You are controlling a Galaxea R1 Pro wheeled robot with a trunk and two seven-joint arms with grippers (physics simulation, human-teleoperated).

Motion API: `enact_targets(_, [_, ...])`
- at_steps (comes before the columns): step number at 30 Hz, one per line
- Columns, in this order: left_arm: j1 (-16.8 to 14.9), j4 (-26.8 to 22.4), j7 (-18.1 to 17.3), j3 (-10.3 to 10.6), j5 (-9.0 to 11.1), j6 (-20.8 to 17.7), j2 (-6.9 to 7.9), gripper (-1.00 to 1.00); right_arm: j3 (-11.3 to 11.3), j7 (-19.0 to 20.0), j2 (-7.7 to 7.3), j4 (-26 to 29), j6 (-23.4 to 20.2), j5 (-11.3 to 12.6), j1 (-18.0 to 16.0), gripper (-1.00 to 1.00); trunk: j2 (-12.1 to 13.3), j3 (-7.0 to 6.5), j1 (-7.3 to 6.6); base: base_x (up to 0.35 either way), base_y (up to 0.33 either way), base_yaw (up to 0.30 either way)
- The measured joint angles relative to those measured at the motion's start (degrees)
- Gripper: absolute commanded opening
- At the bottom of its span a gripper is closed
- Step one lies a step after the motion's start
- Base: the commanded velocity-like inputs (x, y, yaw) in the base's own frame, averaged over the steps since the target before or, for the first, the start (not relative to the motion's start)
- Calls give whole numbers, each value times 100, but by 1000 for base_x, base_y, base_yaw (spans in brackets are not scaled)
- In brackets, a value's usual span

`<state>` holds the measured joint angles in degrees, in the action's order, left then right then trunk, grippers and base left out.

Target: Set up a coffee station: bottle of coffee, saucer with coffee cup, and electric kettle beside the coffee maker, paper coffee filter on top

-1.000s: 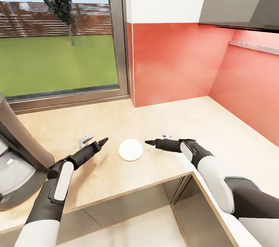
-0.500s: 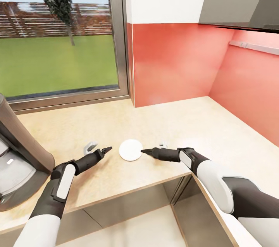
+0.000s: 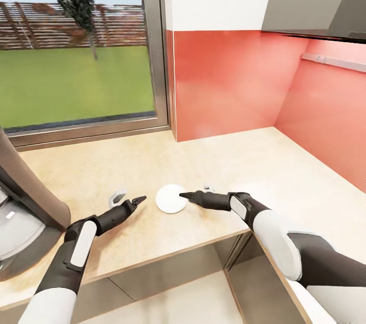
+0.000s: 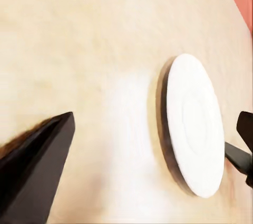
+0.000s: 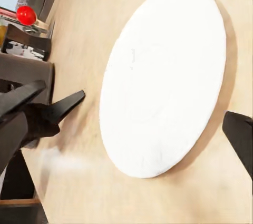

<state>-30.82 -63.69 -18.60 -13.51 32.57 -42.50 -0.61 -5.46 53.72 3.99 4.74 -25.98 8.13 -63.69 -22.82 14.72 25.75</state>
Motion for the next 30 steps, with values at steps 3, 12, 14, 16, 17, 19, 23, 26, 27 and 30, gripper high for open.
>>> enact_targets(3, [3, -100, -95, -3, 25, 21, -8, 100, -150, 19, -31, -63, 56, 64, -23, 100, 0, 0, 0, 0, 0, 0])
enact_targets(12, [-228, -154, -108, -22, -192, -175, -10, 100, -506, -2, -19, 142, -3, 62, -34, 100, 1, 1, 1, 0, 0, 0])
enact_targets(14, [-292, -128, -95, -23, -253, -239, -16, 100, -589, -20, 8, 207, -68, 24, -34, 100, 1, 1, 1, 0, 0, 0])
enact_targets(16, [-357, -107, -49, -28, -314, -303, -20, 100, -652, -83, 69, 271, -133, 11, -34, 100, 1, 1, 1, 0, 0, 0])
enact_targets(17, [-389, -97, -16, -29, -345, -335, -23, 100, -683, -115, 101, 303, -166, 11, -34, 100, 1, 1, 1, 0, 0, 0])
enact_targets(19, [-454, -88, 49, -41, -352, -400, -32, 100, -745, -179, 166, 367, -232, 18, -34, 100, 1, 0, 0, 0, 0, 0])
enact_targets(23, [-582, -70, 181, -163, -344, -530, -77, 100, -873, -308, 294, 496, -366, 43, -34, 100, 1, 0, 0, 0, 0, 0])
enact_targets(26, [-679, 20, 280, -259, -340, -627, -70, 100, -938, -401, 392, 592, -467, 34, -35, 100, 1, 1, 1, 0, 0, 0])
enact_targets(27, [-711, 52, 313, -291, -338, -659, -65, 100, -940, -433, 424, 624, -500, 33, -35, 100, 1, 1, 1, 0, 0, 0])
enact_targets(30, [-1718, 360, 1021, -1071, -273, -1434, -34, 100, -909, -2290, 594, 3362, -2850, 98, -34, 100, 1, -2, 0, 0, 0, 0])
